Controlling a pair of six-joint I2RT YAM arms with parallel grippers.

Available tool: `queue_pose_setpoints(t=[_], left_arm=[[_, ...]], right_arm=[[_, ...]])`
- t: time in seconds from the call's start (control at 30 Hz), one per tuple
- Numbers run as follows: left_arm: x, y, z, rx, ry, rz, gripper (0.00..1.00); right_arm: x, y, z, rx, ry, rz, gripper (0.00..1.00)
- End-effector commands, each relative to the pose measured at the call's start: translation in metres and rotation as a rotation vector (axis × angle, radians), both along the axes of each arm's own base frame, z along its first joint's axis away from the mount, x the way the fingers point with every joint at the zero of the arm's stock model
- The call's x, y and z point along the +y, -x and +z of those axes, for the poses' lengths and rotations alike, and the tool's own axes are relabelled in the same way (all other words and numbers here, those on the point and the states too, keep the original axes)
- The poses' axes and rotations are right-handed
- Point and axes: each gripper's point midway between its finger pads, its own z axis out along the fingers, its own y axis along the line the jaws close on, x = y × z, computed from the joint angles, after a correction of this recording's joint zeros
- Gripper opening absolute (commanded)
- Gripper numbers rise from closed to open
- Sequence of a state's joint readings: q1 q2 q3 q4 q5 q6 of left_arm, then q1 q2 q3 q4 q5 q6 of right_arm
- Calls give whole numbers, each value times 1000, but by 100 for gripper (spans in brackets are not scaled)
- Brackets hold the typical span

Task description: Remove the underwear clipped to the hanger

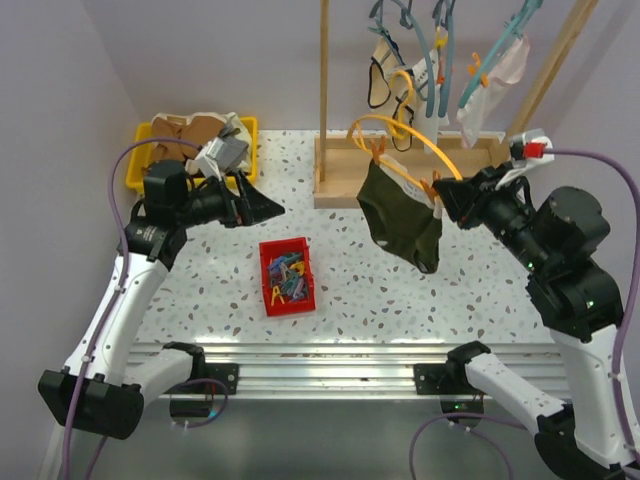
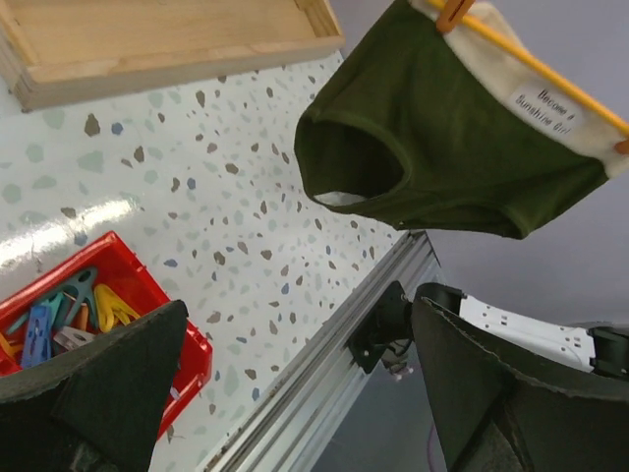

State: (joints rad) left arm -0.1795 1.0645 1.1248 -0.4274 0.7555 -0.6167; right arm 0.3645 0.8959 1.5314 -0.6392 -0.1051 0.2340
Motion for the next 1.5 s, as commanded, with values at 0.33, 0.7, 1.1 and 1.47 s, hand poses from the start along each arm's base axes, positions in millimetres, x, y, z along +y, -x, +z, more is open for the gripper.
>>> queue_pose_setpoints(t=[0.33, 0.7, 1.1, 1.47], left_arm=[[-62, -7, -85, 293, -14, 59, 99], [-174, -15, -87, 182, -156, -85, 98], [-213, 11, -64, 119, -93, -94, 98], [-185, -45, -142, 234, -440, 173, 97]], right_arm=[[10, 35, -155, 346, -6, 78, 0], [0, 36, -200, 512, -76, -45, 0], [-2, 32, -227, 600, -97, -105, 0], [-4, 34, -221, 583, -73, -100, 0]])
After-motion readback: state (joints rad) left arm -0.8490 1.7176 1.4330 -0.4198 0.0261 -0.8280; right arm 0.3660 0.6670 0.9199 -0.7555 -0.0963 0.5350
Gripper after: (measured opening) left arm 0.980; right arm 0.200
